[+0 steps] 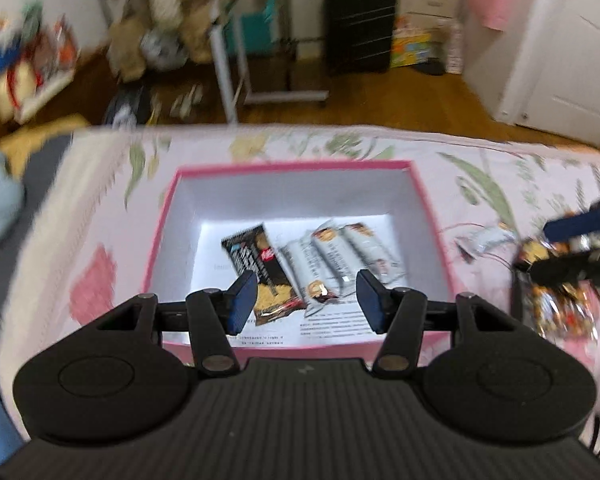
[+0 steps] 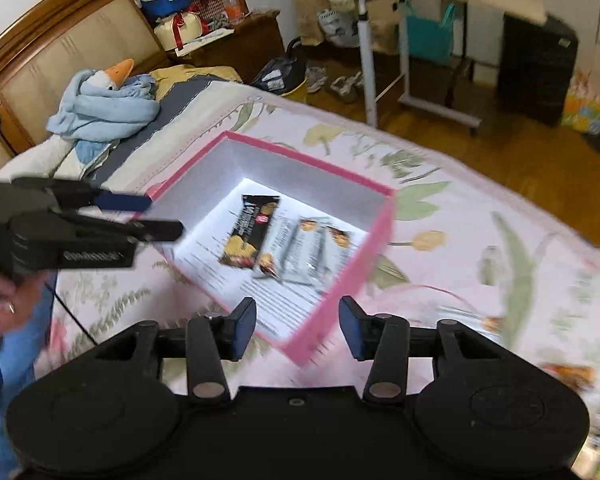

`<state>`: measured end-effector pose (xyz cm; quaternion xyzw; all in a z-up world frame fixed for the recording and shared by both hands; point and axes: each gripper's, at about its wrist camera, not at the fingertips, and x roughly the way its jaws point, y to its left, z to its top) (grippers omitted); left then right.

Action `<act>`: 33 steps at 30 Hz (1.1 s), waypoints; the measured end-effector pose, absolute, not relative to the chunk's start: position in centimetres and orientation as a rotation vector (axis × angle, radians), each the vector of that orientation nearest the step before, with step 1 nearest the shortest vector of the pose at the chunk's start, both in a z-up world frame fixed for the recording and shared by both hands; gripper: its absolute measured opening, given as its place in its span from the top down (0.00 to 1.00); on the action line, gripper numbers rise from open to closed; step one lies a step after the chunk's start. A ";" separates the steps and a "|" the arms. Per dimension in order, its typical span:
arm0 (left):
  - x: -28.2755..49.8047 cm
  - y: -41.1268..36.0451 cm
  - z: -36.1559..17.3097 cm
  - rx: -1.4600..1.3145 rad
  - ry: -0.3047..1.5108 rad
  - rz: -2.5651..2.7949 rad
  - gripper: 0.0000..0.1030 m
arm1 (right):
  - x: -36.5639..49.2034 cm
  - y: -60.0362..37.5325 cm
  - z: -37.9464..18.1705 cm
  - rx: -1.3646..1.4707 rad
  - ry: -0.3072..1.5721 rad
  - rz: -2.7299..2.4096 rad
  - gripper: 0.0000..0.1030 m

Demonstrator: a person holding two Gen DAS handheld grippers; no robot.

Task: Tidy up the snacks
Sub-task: 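Grasp another black NB pack with the left gripper while the right grasps a white bar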

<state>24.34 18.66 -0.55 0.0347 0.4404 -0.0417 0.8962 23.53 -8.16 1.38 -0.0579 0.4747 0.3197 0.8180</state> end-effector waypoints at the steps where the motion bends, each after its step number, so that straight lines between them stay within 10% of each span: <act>1: 23.6 17.9 0.3 0.100 0.900 -0.102 0.47 | 22.8 -9.1 1.9 -0.136 1.006 0.681 0.46; 14: 17.5 6.9 3.8 0.154 0.865 -0.376 0.39 | 15.3 -20.3 4.4 -0.136 0.826 0.635 0.35; 33: 25.4 -4.6 -8.6 -0.285 1.060 -0.403 0.55 | 22.1 -29.4 -7.3 0.150 0.793 0.329 0.34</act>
